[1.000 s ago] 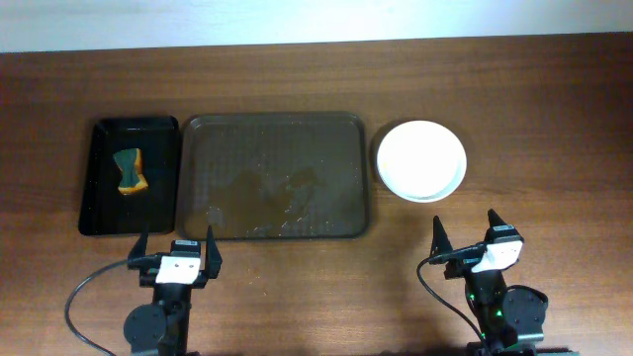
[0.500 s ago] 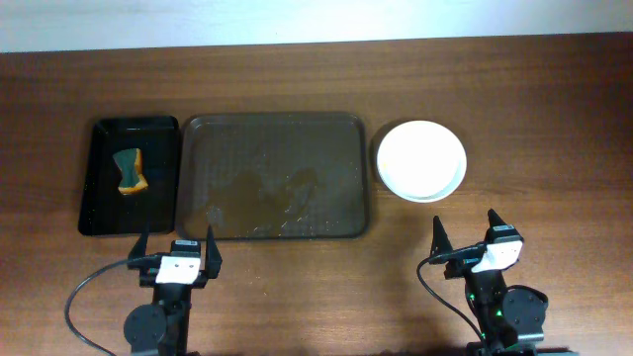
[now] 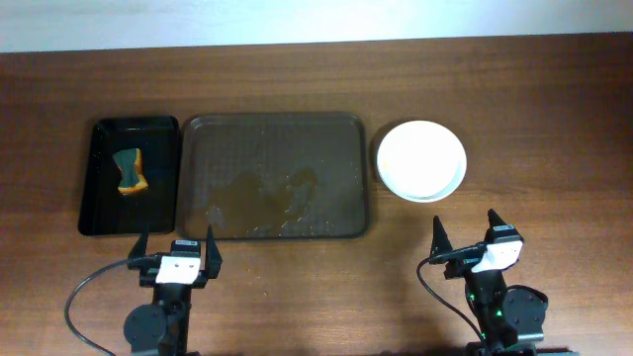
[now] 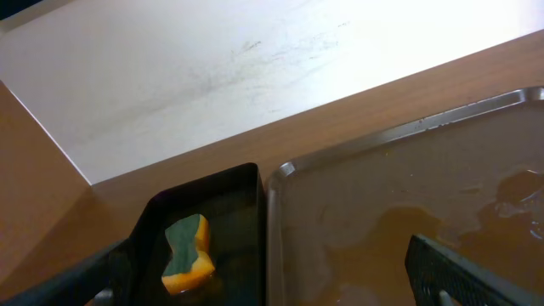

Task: Clean dirty plates on tray and stack at the side

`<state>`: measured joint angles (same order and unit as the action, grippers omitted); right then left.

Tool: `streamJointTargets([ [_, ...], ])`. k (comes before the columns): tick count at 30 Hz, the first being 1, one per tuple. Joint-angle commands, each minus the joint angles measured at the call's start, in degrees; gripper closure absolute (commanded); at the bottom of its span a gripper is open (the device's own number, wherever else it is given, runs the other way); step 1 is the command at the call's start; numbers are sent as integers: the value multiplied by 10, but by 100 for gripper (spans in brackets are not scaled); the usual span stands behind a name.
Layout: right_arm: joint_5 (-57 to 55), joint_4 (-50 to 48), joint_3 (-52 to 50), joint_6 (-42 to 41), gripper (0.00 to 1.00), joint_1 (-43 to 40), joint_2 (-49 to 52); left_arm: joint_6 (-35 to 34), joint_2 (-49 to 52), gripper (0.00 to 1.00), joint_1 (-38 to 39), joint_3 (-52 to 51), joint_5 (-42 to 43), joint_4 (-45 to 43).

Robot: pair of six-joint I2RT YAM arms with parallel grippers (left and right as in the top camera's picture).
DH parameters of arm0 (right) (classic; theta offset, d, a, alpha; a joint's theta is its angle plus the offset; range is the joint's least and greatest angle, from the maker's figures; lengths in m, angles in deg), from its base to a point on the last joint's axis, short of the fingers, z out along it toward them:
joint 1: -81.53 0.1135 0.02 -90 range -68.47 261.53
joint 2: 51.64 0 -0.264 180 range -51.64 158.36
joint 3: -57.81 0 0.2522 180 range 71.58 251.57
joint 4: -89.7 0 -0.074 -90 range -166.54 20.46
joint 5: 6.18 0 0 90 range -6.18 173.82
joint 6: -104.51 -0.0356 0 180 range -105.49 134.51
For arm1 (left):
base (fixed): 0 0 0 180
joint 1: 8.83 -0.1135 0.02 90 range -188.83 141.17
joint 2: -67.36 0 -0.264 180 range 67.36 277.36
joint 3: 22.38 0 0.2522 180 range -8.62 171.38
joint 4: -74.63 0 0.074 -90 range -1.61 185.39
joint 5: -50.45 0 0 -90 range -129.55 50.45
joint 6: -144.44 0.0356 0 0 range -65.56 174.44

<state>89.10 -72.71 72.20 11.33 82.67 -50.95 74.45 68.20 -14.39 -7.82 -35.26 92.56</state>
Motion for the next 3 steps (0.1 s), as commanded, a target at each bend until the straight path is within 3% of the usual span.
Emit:
streamJointTargets([
  [1, 1, 2, -3, -2, 2, 0, -3, 9, -5, 1, 0, -3, 0, 2],
  [3, 1, 2, -3, -2, 1, 0, -3, 9, -5, 1, 0, -3, 0, 2],
])
